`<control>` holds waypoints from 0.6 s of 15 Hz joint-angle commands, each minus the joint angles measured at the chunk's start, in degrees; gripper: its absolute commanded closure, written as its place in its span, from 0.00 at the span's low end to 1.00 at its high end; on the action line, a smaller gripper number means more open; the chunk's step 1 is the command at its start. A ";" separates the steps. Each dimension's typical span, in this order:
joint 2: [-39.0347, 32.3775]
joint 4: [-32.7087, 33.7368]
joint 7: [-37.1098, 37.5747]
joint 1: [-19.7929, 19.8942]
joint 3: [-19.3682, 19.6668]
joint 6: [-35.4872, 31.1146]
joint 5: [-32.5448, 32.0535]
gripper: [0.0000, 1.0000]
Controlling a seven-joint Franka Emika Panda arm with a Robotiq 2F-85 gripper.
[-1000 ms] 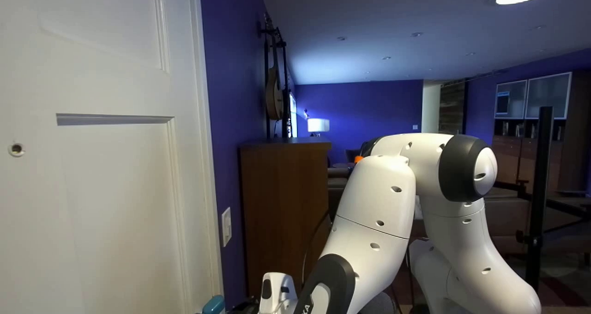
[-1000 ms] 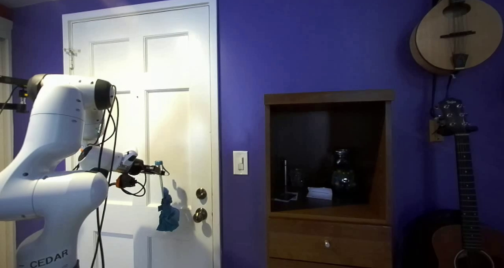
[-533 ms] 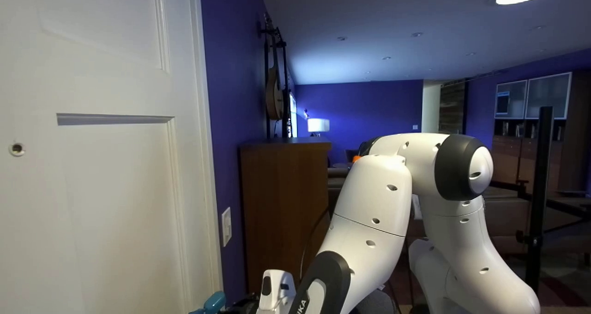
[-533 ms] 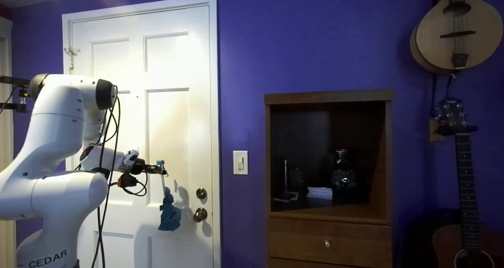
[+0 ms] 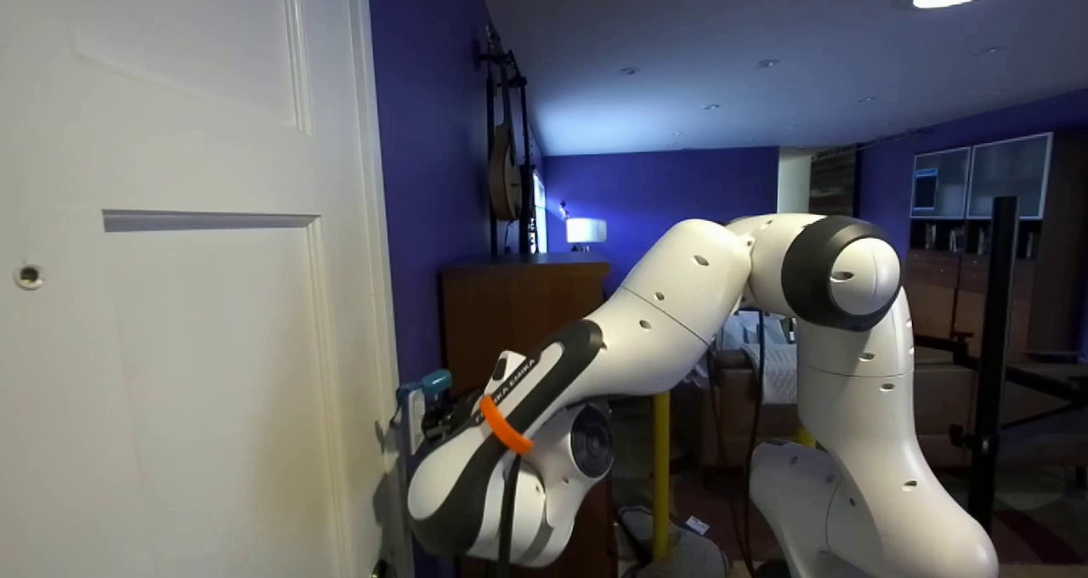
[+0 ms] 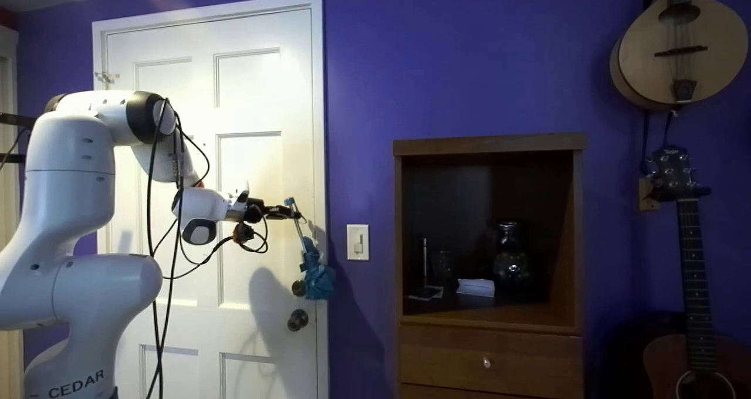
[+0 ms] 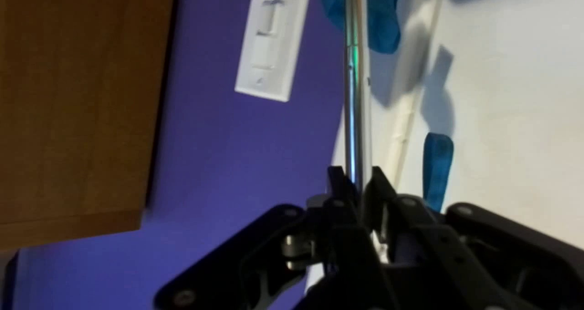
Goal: Remove the umbrella from the door and put it on top of the cabinet
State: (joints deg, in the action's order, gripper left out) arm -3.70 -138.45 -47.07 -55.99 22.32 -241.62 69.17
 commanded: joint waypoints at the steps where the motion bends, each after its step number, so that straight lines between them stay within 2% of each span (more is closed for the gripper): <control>1: 2.27 4.88 -5.40 -1.52 7.68 -1.09 -2.08 0.96; 2: 2.76 5.16 -4.91 -1.33 7.92 -2.95 -1.63 0.96; 3: 0.91 10.15 -5.33 -0.67 11.19 -0.05 -2.70 0.96; 5: 2.45 10.44 -2.89 -1.49 11.71 -3.60 -1.55 0.96; 6: 0.50 15.64 -3.53 -1.08 14.70 -0.18 -1.13 0.96; 7: 0.65 17.13 -3.24 -1.24 15.60 -0.09 -0.54 0.96; 8: 3.97 14.33 -2.88 -2.20 14.37 -4.91 -0.34 0.96; 9: 0.89 19.82 -2.48 -1.21 18.23 -0.43 -4.58 0.96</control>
State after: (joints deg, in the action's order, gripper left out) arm -1.45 -125.31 -49.94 -56.39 36.27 -242.12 67.43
